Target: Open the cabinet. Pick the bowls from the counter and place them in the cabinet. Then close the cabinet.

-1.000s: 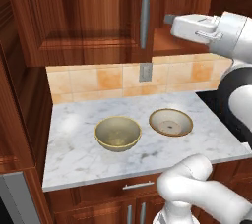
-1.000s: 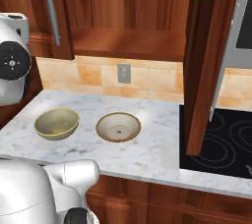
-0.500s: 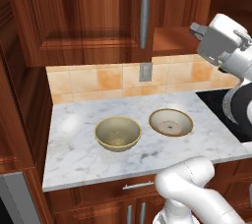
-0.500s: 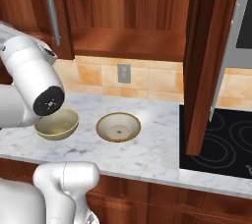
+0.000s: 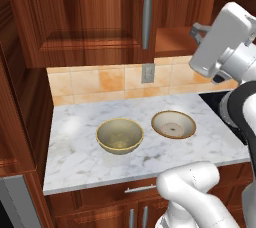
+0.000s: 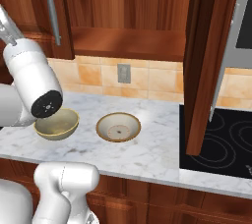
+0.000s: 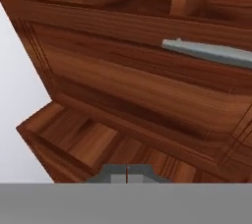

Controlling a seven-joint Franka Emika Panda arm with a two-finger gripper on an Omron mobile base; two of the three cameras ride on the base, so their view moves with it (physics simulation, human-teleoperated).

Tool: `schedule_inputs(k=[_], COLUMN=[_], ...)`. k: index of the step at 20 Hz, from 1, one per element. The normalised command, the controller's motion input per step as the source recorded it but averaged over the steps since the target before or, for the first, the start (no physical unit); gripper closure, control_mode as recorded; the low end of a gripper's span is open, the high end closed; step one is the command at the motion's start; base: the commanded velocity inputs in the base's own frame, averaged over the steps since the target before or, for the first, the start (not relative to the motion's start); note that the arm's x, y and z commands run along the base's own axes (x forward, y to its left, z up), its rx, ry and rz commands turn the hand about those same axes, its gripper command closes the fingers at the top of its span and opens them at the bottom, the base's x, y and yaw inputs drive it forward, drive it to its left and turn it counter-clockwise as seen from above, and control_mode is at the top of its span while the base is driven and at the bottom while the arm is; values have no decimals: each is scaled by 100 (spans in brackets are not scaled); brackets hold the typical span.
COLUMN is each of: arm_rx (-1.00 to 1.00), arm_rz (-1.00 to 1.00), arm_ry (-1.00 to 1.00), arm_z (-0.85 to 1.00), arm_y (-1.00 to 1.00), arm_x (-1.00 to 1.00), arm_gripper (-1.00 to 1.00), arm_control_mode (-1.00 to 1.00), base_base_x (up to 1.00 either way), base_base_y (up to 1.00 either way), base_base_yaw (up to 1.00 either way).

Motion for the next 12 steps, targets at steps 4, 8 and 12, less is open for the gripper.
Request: schedule_inputs(k=[4,8,12], arm_rx=[8,3,0], arm_rz=[16,11,4], arm_ry=[15,20,7], arm_z=[0,0,0], arm_y=[-35,-19,-2], arm_x=[9,23,43], arm_gripper=[100,100,100], arm_control_mode=[-100,-100,-100], base_base_x=[0,0,0], base_base_y=[0,0,0], base_base_yaw=[0,0,0])
